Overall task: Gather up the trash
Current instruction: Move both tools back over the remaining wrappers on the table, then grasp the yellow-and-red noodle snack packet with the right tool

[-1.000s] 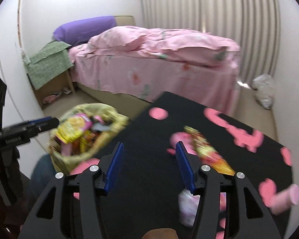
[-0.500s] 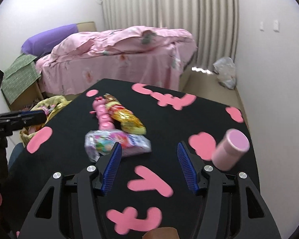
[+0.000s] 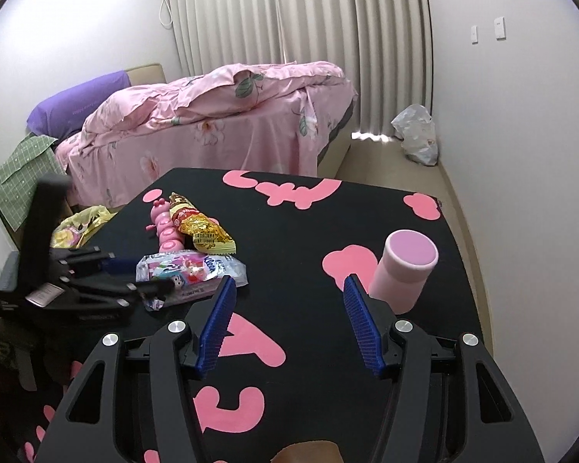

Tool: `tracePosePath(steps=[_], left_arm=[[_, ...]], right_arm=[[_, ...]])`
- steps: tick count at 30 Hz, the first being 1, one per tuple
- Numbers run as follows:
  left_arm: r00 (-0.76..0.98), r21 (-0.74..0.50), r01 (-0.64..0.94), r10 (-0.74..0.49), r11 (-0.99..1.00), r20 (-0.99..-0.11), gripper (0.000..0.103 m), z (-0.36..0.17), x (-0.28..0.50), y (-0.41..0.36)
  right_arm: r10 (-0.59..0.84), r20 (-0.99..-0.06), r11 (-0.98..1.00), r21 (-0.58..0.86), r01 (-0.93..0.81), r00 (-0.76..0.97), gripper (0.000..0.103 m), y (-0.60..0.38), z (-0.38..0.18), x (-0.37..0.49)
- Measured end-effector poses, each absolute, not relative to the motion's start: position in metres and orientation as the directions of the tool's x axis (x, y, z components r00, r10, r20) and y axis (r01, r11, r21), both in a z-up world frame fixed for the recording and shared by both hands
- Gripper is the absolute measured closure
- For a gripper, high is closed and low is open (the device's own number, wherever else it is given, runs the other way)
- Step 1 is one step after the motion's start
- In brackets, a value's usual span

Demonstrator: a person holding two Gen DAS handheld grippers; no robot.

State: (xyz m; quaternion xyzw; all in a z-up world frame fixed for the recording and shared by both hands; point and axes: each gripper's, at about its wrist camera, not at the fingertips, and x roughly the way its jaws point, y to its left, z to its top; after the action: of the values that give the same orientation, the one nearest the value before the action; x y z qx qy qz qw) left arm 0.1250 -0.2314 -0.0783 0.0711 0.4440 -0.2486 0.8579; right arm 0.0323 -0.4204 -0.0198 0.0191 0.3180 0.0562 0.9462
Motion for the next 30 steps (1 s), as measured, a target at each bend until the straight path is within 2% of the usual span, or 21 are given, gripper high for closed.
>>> tracePosePath(steps=[2,3,7,11,13,15,18,25,27,30], left_arm=[[0.463,-0.156,0.485,-0.404,0.860,-0.789,0.075,-0.076,0.122,-0.223],[0.443,-0.186,0.485,-0.424,0.855,-0.790,0.083,-0.075,0.119,-0.219],[0.412,-0.245,0.480,-0.463,0.842,-0.785,0.084,-0.066,0.094,-0.190],[0.466,-0.249,0.407,-0.434,0.879,-0.771,0.083,-0.056,0.078,-0.150],[0.486,-0.263,0.349,-0.414,0.899,-0.770,0.075,-0.054,0.079,-0.128],[0.467,-0.283,0.333,-0.418,0.900,-0.779,0.060,-0.057,0.082,-0.118],[0.466,-0.289,0.345,-0.430,0.893,-0.773,0.050,-0.056,0.079,-0.107],[0.548,-0.275,0.320,-0.414,0.906,-0.726,0.036,-0.044,0.073,-0.078],[0.568,-0.309,0.294,-0.425,0.905,-0.705,0.028,-0.042,0.078,-0.070],[0.570,-0.348,0.308,-0.465,0.886,-0.678,0.026,-0.038,0.082,-0.068]], right_arm=[[0.117,-0.601,0.993,0.063,-0.099,0.790,0.048,-0.419,-0.020,0.032],[0.117,-0.603,0.993,0.062,-0.101,0.789,0.048,-0.418,-0.020,0.033],[0.142,-0.607,0.989,0.064,-0.130,0.782,0.048,-0.405,-0.021,0.040],[0.189,-0.615,0.980,0.068,-0.187,0.766,0.048,-0.388,-0.022,0.052],[0.235,-0.631,0.970,0.099,-0.224,0.739,0.048,-0.377,-0.026,0.065],[0.269,-0.643,0.960,0.113,-0.258,0.717,0.048,-0.361,-0.027,0.078],[0.263,-0.660,0.957,0.086,-0.277,0.704,0.048,-0.337,-0.028,0.095],[0.293,-0.618,0.946,0.078,-0.314,0.729,0.048,-0.287,-0.013,0.127],[0.284,-0.626,0.945,0.057,-0.321,0.726,0.048,-0.273,-0.014,0.143],[0.221,-0.657,0.952,-0.015,-0.306,0.721,0.048,-0.262,-0.023,0.166]])
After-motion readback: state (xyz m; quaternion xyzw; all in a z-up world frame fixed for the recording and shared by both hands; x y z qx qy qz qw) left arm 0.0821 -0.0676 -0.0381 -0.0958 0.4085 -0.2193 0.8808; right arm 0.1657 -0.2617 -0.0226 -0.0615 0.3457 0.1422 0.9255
